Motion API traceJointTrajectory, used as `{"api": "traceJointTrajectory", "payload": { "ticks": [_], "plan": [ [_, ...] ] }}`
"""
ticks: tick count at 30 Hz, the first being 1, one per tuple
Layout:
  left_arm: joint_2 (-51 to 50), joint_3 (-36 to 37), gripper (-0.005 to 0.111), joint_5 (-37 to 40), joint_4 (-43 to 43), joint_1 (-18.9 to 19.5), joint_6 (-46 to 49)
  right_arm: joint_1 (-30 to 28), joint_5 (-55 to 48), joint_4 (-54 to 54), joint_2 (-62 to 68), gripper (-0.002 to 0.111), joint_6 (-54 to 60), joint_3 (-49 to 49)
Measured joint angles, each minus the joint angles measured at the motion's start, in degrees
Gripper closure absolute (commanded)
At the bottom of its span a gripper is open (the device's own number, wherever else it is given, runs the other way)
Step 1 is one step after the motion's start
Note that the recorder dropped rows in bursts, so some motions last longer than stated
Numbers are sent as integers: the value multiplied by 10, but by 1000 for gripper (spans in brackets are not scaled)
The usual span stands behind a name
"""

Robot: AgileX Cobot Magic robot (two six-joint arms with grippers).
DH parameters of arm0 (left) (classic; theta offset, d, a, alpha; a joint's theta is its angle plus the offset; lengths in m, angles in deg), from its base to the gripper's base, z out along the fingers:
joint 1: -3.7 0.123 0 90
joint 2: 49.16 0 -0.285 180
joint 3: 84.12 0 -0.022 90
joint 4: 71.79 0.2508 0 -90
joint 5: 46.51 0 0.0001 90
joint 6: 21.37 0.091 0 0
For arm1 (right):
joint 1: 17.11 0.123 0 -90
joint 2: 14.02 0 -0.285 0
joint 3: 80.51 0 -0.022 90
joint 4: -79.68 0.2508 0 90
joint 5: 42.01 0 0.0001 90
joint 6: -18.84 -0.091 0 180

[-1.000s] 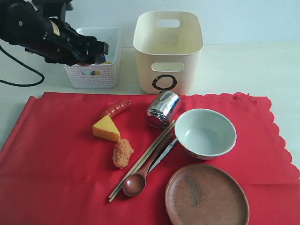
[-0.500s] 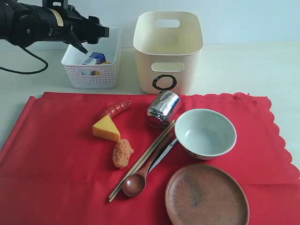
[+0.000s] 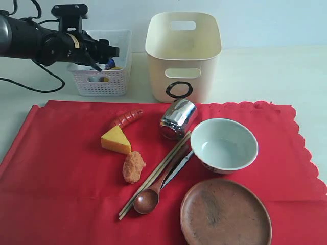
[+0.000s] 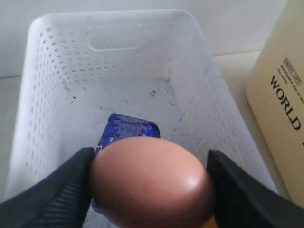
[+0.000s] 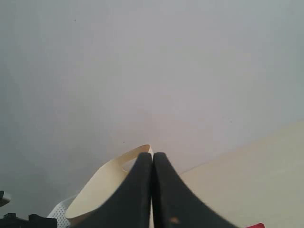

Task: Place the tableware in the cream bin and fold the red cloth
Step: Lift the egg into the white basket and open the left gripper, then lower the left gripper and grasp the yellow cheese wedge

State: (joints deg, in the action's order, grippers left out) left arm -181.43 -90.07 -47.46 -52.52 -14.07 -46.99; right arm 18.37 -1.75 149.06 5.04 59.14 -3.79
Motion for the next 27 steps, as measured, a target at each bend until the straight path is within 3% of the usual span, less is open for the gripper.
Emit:
{"api": "traceJointTrajectory", "payload": {
  "ticks": [6, 18, 23, 27],
  "plan": [
    [-1, -5, 26, -2, 0, 0, 0, 0, 0, 0, 0, 108, 0, 0],
    [14, -5, 25, 51, 0, 0, -1, 0, 0, 0, 0, 108, 0, 0],
    [46, -5, 30, 103, 0, 0, -1, 0, 0, 0, 0, 108, 0, 0],
    [73, -5, 51, 153, 0, 0, 0, 0, 0, 0, 0, 108, 0, 0]
  ]
}}
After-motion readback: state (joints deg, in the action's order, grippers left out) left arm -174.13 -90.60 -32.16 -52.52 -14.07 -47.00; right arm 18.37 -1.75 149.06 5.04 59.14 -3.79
